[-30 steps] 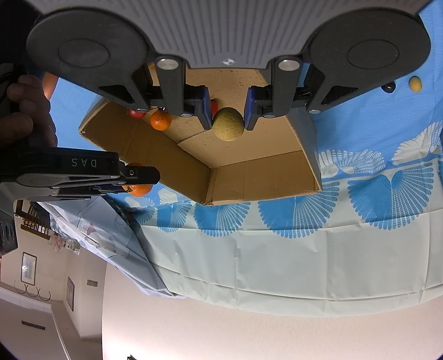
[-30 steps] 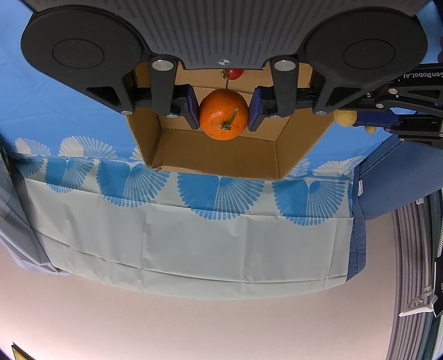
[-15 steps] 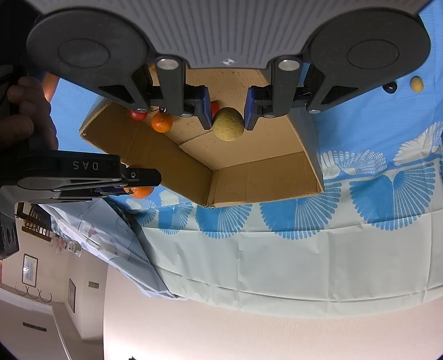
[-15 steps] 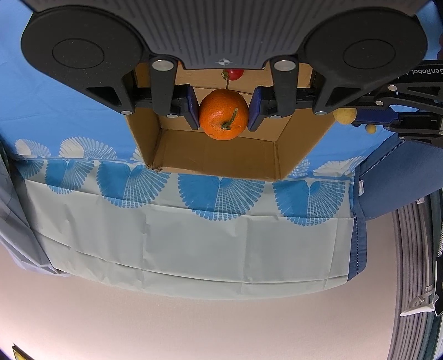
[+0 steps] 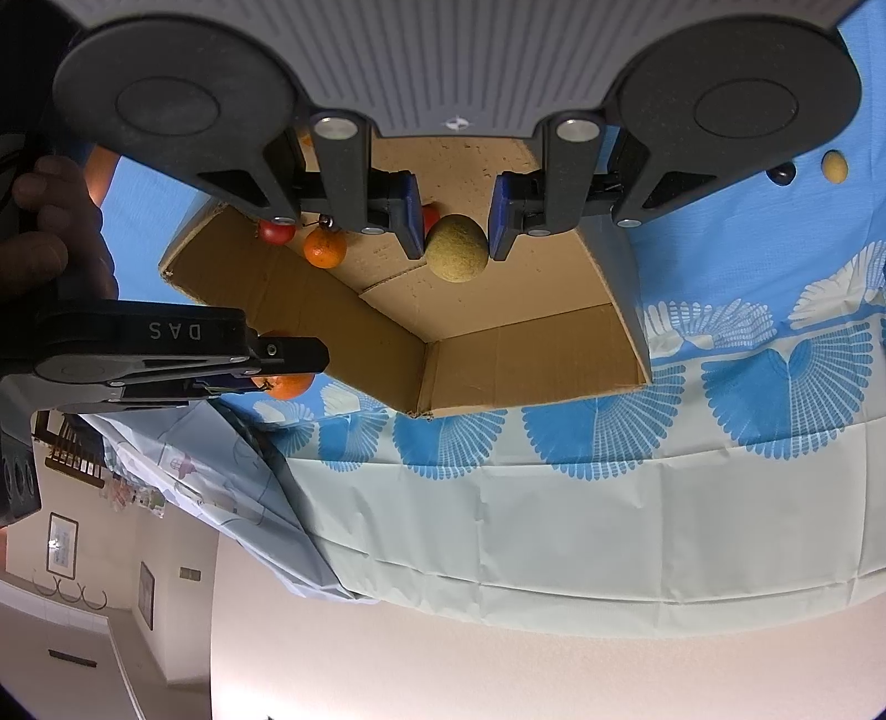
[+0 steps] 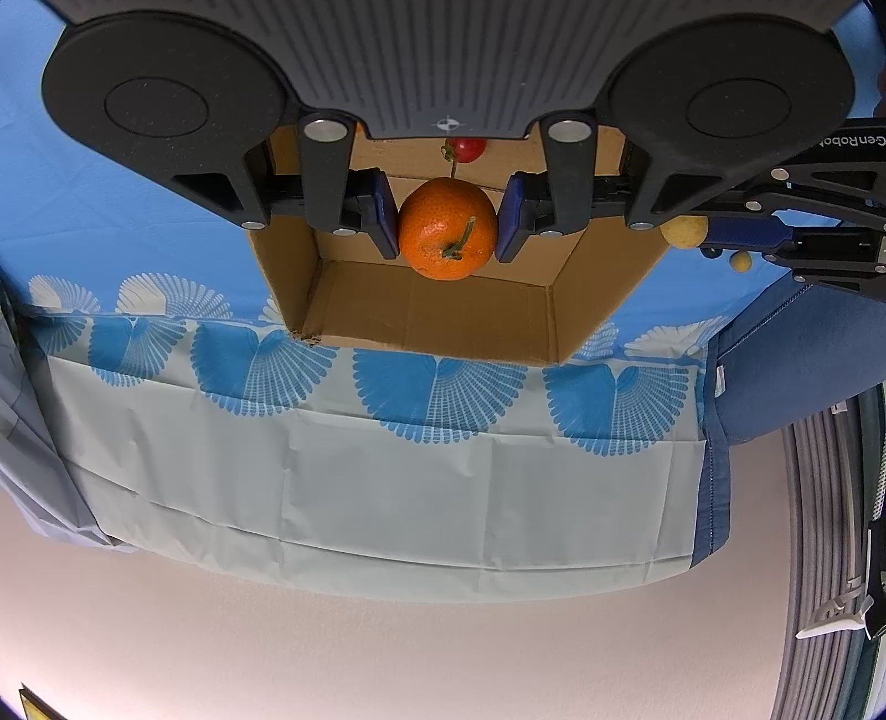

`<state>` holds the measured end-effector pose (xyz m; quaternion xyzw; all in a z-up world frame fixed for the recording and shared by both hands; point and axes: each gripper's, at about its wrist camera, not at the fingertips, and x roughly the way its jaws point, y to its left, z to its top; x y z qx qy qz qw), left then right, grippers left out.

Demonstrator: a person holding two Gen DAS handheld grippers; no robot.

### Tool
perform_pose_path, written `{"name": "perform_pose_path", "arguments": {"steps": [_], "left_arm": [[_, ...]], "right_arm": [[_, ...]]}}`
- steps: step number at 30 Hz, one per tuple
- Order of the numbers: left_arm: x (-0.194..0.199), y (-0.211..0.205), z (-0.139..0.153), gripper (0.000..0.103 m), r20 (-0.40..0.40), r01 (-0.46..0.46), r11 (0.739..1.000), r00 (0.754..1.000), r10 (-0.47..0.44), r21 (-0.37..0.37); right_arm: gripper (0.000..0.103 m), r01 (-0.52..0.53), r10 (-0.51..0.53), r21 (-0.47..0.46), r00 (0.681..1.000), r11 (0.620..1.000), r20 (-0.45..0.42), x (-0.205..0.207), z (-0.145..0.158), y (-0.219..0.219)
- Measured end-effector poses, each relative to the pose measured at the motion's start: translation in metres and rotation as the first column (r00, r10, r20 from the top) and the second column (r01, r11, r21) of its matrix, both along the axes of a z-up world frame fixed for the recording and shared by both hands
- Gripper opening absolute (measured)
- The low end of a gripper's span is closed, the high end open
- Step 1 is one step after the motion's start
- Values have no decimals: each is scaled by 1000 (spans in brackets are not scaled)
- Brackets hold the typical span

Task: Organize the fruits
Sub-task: 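Open the left tool to drop the yellow fruit while the right tool releases the orange, then move both open tools back to the small yellow ball and dark cherry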

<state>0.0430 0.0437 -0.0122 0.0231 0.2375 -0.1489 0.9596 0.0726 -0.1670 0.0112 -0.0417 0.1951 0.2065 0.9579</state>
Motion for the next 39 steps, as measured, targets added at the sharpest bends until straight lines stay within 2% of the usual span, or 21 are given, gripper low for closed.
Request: {"name": "perform_pose_path", "arguments": {"steps": [8, 9, 10, 11, 21, 24, 27, 30, 32, 33, 36, 39], "left_arm": [[-1, -1, 0, 28, -1, 6, 1000, 1000, -6, -3], [0, -1, 0, 34, -8, 8, 1000, 1000, -8, -5], [1, 0, -1, 44, -23, 12, 1000, 1000, -12, -12], [2, 0, -1, 46, -25, 11, 1000, 1000, -12, -14], [0, -1, -1, 46, -6, 5, 1000, 1000, -5, 0], [-2, -1, -1, 43, -10, -1, 1000, 1000, 1, 2], [1, 3, -1, 34, -28, -21, 1000, 999, 21, 4], [4, 10, -1, 24, -48, -61, 998, 997, 61, 7], [6, 19, 1, 22, -59, -98, 995, 993, 98, 5], [6, 24, 2, 18, -62, -120, 993, 991, 120, 10], [4, 41, 8, 17, -68, -187, 982, 980, 187, 9], [2, 65, 21, 16, -84, -236, 971, 969, 233, -32]], "right_arm": [[39, -4, 4, -5, 1000, 1000, -5, 0, 0, 1], [41, -1, 1, -6, 1000, 1000, -10, 0, -1, 1], [44, 5, -6, -12, 1000, 1000, -13, 1, -1, 2], [54, 12, -12, -15, 1000, 1000, -11, 1, -1, 3], [56, 16, -16, -18, 1000, 1000, -6, 1, -2, 5], [56, 24, -24, -7, 1000, 1000, -7, 1, -1, 6], [56, 32, -32, 9, 999, 999, -1, 0, 1, 9], [56, 31, -31, 30, 999, 999, 12, -4, 3, 17], [56, 24, -25, 40, 999, 999, 22, -8, 4, 26], [56, 17, -18, 46, 1000, 999, 24, -9, 5, 31], [54, -13, 12, 64, 1000, 998, 27, -13, 6, 49], [49, -42, 40, 82, 999, 996, 26, -16, 5, 70]]}}
